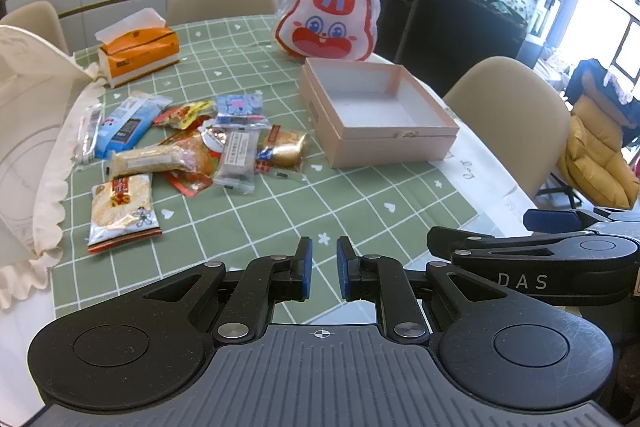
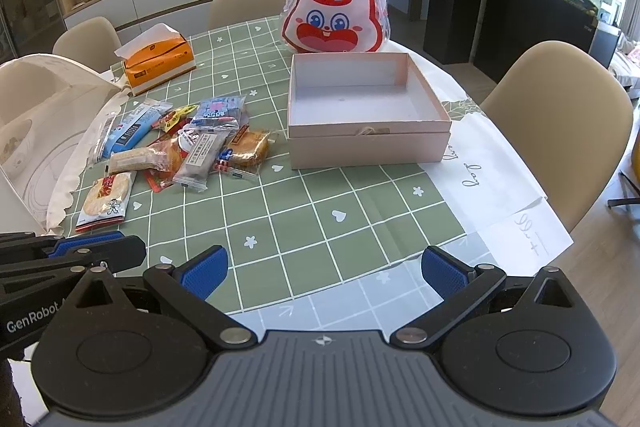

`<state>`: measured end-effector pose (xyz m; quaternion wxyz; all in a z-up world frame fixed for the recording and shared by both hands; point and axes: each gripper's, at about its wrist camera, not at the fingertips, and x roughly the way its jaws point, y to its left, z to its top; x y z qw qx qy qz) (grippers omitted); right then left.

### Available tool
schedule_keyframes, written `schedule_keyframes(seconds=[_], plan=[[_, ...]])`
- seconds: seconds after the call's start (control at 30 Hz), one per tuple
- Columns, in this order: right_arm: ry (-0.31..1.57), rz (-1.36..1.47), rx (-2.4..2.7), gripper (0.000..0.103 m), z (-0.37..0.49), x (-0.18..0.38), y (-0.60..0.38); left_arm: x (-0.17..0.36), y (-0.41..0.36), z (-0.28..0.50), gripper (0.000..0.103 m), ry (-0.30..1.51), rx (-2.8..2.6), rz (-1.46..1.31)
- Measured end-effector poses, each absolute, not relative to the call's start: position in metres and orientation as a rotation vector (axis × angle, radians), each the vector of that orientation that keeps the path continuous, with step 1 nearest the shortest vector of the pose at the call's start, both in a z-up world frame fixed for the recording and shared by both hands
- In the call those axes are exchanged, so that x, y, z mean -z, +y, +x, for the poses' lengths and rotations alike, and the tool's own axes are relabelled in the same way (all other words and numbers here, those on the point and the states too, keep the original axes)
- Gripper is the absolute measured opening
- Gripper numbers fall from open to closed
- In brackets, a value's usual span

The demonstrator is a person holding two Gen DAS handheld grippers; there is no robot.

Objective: Organize snacks

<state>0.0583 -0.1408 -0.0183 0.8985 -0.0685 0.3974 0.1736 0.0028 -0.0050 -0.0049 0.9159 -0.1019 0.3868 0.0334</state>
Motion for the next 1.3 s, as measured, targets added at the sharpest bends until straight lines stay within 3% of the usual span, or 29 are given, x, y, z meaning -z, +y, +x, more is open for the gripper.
schedule_keyframes(seconds=[0.87, 1.07, 1.3], plan=[[0.847, -0.198, -0.371, 0.103, 0.071, 0.029, -0.116, 0.023, 0.021, 0.009, 0.017, 0.836, -0.119, -0.256], [0.802, -0.184, -0.429, 0.103, 0.079, 0.048, -0.099, 0.047, 0.061, 0.016, 0.018, 0.866, -0.076, -0.412], [0.78, -0.17, -0.575, 0.103, 0.088, 0.088, -0.058, 0.076, 0.127, 0.019, 0.018, 0.848, -0.277, -0.394]])
